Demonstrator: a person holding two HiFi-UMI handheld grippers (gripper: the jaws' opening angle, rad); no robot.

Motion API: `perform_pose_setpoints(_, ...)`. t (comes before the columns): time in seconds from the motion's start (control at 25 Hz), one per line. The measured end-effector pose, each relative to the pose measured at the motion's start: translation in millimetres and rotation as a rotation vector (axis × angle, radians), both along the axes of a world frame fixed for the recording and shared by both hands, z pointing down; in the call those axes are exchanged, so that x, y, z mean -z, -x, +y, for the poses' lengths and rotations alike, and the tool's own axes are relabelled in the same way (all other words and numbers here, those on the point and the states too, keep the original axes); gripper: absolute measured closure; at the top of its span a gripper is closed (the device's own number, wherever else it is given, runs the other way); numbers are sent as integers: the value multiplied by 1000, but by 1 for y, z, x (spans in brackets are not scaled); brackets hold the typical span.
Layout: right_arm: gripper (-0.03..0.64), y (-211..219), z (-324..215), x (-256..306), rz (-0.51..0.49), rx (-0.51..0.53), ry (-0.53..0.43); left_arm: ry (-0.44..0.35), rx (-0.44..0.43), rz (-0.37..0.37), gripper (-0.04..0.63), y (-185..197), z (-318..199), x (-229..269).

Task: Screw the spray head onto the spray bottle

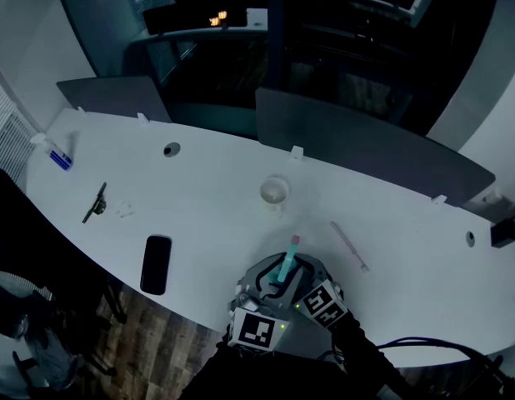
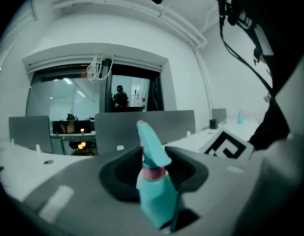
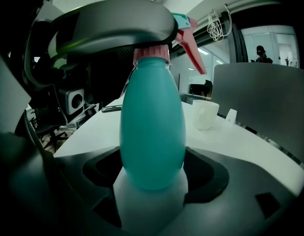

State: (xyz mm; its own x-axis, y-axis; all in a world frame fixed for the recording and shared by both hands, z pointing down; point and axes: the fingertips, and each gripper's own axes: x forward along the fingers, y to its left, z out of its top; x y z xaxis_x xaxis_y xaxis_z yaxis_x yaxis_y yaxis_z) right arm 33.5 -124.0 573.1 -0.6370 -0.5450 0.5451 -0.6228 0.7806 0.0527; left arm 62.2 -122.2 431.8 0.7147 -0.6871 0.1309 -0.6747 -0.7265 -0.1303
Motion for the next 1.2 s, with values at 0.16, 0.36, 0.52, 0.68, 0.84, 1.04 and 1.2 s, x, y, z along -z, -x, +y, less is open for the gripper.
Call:
perform_pose_setpoints(0.16,238,0,-1,1,-10,-9,9,13,-47,-138,454,-5,-1,-7)
perform_pose_setpoints(0.36,238,4,8,-1,-14,105,18,41,-156,-83,456,-1,7,-6)
perform_pose_setpoints(0.52,238,6,23,-1,-15,325,40,67,-270,-45,454,-1,18,-6)
perform_pose_setpoints(0.68,238,5,40,-2,-6,498,58,77,-361,-16,454,-1,33,-5)
perform_pose_setpoints(0.84,238,6,40,-2,-2,495,63,57,-373,-39,454,-2,34,-6)
perform_pose_setpoints(1.04,236,-4,35,5,-47,221,11,5,-280,-74,454,1,30,-9)
perform_pose_setpoints(1.2,236,-13,37,25,-145,-44,-28,-7,-199,-75,454,3,27,-10)
